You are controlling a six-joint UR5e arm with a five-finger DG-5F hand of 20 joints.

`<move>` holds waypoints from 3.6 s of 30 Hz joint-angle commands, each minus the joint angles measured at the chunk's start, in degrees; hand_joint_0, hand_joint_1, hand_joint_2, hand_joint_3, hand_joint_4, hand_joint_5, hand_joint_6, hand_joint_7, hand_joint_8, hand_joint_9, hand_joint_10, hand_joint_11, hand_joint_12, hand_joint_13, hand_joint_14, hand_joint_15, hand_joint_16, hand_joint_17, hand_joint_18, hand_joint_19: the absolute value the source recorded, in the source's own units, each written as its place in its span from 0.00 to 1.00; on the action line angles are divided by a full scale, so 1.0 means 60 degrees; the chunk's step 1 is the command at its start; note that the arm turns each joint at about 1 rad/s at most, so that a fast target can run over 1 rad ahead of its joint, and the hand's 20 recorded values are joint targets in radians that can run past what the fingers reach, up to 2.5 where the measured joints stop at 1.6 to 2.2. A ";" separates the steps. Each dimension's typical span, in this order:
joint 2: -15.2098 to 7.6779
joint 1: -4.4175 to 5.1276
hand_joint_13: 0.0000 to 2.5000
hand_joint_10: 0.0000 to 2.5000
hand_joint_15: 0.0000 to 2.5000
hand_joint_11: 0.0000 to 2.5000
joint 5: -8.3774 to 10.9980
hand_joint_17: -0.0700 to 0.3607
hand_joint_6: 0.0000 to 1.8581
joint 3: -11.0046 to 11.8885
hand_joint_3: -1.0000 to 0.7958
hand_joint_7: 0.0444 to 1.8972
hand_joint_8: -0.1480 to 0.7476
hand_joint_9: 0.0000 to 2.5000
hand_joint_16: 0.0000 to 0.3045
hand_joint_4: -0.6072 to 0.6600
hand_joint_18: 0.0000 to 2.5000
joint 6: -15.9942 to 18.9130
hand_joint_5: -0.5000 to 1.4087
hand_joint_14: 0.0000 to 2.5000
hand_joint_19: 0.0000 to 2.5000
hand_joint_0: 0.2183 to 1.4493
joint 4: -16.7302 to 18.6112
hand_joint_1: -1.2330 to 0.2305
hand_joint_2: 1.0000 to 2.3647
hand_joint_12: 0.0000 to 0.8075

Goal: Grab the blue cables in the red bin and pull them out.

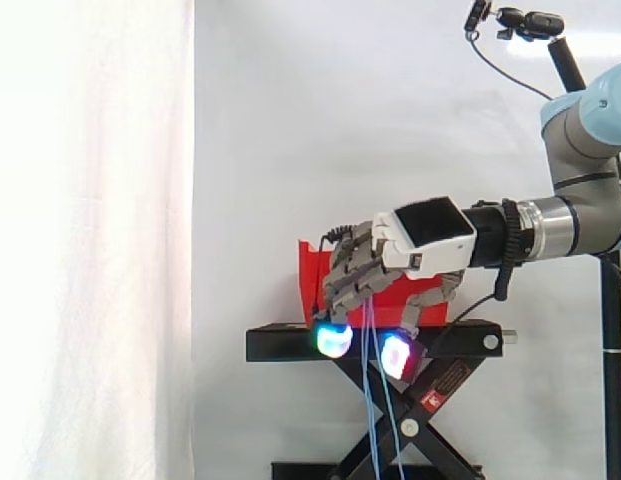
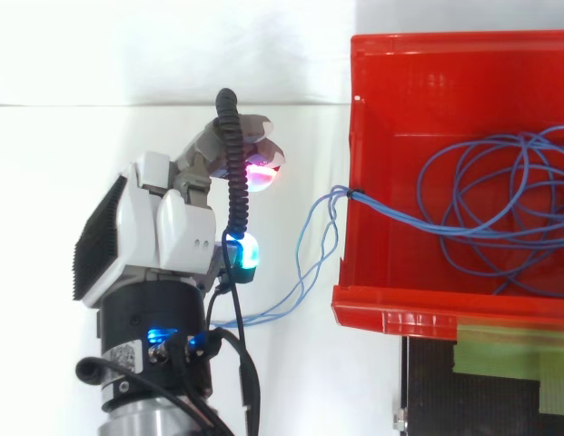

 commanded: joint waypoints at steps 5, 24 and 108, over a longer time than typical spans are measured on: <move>-0.0629 -0.0041 0.31 0.01 0.36 0.40 -0.0419 0.43 0.00 0.0557 0.00 0.35 0.47 0.29 0.17 0.60 0.22 0.0174 0.64 0.01 0.28 0.45 -0.0146 0.22 0.00 0.49; -0.0629 -0.0319 0.31 0.01 0.36 0.40 -0.0492 0.43 0.00 0.1860 0.00 0.35 0.47 0.29 0.17 0.60 0.22 -0.0749 0.64 0.01 0.28 0.45 -0.2343 0.22 0.00 0.49; -0.0629 -0.0685 0.30 0.01 0.34 0.40 -0.0624 0.43 0.00 0.1758 0.00 0.34 0.47 0.29 0.17 0.61 0.22 -0.1803 0.64 0.01 0.28 0.46 -0.1523 0.23 0.00 0.49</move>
